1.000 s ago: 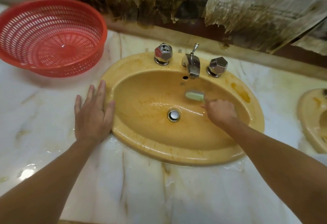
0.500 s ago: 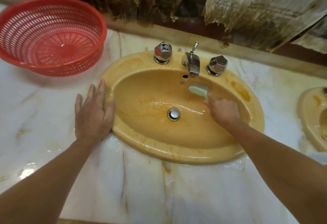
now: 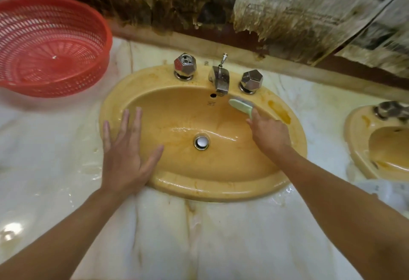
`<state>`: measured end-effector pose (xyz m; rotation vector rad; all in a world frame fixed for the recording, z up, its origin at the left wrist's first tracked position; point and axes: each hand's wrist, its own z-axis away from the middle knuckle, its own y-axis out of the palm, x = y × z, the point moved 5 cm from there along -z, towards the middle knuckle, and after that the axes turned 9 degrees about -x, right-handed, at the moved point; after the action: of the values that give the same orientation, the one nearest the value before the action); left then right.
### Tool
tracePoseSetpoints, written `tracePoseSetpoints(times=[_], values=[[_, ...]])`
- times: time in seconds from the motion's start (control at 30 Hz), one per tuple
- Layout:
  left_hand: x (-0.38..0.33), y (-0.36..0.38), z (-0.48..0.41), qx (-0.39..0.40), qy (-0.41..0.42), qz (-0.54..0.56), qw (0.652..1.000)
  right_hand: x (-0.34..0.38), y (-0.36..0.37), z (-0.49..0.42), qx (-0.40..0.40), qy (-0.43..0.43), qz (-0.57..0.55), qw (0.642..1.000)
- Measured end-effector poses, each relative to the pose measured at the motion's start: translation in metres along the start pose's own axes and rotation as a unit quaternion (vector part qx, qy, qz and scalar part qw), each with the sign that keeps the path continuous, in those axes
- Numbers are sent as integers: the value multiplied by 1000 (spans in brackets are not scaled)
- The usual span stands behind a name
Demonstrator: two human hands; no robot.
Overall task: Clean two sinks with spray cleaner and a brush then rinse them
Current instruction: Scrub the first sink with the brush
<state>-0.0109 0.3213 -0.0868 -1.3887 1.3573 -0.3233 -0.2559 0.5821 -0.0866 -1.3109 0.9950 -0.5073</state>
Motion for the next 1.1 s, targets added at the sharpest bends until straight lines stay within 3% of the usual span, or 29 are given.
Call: tracePoseSetpoints(times=[0.13,0.23,0.37,0.47,0.6,0.7,0.8,0.9,1.03,1.1], values=[[-11,9,14,-7,49,-49,998,-3,10,8,86,-12,12,996],[-11,9,15,-9,52,-47,997,-12,-1,7,12,13,1,1000],[-12,10,13,-15,57,-48,997,-9,8,16,90,-2,20,996],[-11,10,14,-14,50,-46,998,-18,-3,14,8,33,6,999],[-11,10,15,-16,51,-35,998,-12,6,18,113,31,9,993],[-11,10,15,-12,48,-33,998,-10,-5,13,56,43,-4,997],[-9,11,15,-7,47,-29,998,-8,-1,17,134,42,7,990],[-9,12,16,0,49,-28,998,-13,-13,15,70,39,20,997],[-8,12,16,7,47,-27,999,-13,-15,21,137,18,67,988],[-8,11,15,10,40,-24,999,-15,-22,19,104,32,67,992]])
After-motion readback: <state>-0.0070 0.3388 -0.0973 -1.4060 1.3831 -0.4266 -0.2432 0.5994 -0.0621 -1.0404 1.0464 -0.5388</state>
